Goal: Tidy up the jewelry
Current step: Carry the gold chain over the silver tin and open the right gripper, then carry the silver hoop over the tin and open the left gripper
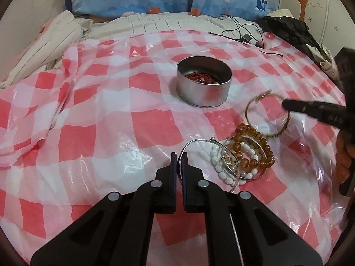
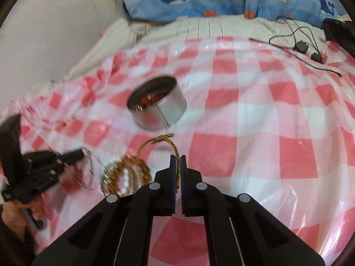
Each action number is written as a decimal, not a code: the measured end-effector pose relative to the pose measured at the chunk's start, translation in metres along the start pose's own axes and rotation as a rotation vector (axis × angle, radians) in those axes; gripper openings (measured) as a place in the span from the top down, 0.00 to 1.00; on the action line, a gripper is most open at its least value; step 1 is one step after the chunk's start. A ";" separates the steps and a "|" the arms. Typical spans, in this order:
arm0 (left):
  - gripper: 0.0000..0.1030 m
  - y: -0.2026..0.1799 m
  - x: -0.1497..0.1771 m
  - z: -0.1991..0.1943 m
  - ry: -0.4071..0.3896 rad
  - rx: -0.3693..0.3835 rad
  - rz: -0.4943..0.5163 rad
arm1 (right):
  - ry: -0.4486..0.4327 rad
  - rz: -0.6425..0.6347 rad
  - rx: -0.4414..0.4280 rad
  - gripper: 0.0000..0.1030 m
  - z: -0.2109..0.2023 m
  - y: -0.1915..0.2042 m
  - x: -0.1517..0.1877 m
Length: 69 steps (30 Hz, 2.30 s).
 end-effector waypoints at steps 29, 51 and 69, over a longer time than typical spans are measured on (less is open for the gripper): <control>0.97 -0.007 -0.017 -0.010 -0.064 0.080 -0.049 | -0.135 -0.027 -0.120 0.96 -0.018 0.031 -0.024; 0.97 -0.015 -0.115 0.077 -0.107 0.095 -0.026 | -0.224 -0.020 -0.156 0.96 0.005 0.023 -0.099; 0.59 0.027 -0.093 0.069 -0.075 0.016 -0.010 | -0.055 0.067 -0.040 0.65 0.087 0.011 -0.086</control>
Point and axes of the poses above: each gripper's, at about its wrist camera, not at the fingertips, and z roughly the way its jaws point, y to its left, x to its underside, the point moved 7 cm from there along z, roughly the way its jaws point, and after that the axes turned 11 degrees about -y, right-handed, at the moved point
